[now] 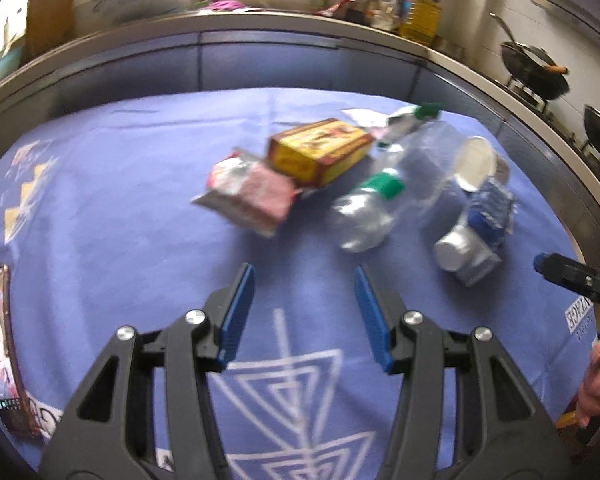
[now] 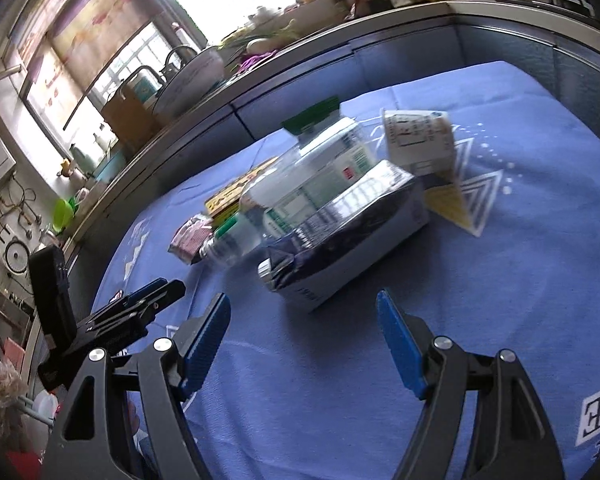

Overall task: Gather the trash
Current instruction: 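Move both tools back to the remaining trash on the table, then grasp the clear plastic bottle with the left tool while the right tool grasps the milk carton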

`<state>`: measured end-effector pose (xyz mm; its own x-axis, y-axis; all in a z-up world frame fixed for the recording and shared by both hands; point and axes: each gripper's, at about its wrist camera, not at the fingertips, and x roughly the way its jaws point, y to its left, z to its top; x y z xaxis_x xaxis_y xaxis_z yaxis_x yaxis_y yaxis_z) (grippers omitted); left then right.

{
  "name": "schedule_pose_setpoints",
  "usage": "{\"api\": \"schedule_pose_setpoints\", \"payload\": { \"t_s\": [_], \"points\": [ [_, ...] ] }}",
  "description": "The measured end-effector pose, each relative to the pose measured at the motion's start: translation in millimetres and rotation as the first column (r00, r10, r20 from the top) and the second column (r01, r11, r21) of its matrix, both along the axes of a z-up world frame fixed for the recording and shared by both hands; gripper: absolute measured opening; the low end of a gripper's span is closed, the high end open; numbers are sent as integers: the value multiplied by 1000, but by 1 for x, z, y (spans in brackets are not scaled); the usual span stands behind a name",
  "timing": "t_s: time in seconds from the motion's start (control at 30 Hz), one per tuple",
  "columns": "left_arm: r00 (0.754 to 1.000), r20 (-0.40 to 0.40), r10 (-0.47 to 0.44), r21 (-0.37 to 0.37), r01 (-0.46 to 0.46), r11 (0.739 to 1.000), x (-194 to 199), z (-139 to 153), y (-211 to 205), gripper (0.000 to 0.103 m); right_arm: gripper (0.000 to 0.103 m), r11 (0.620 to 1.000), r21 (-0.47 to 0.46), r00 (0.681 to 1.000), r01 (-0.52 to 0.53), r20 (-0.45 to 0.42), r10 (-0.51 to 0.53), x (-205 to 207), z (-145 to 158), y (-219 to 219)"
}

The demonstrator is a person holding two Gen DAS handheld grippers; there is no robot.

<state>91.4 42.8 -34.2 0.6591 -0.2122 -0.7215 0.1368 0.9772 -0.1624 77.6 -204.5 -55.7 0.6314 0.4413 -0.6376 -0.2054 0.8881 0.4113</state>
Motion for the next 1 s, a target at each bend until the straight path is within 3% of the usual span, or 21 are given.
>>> {"api": "schedule_pose_setpoints", "payload": {
  "t_s": [0.13,0.3,0.43,0.63,0.77,0.9,1.0],
  "points": [
    [1000,-10,21,-26,-22,999,4,-2,13,50,73,1000,-13,1000,-12,-5,12,1,-2,6],
    [998,41,-52,-7,52,999,12,9,-6,50,73,1000,22,999,12,-40,-11,12,-7,6],
    [987,94,-128,49,123,991,26,15,-33,62,73,997,57,997,50,-55,-47,21,-6,2],
    [978,75,-193,117,184,976,49,5,-64,62,73,983,130,989,133,-90,-121,34,-4,-17],
    [979,44,-199,120,193,974,59,-5,-71,62,73,977,145,984,159,-98,-146,36,-4,-24],
    [976,16,-217,104,214,971,59,-13,-73,45,73,975,153,984,163,-97,-149,36,-4,-26],
    [973,40,-227,100,222,970,42,-8,-70,39,73,976,149,985,157,-91,-145,35,-4,-24]
  ]
}}
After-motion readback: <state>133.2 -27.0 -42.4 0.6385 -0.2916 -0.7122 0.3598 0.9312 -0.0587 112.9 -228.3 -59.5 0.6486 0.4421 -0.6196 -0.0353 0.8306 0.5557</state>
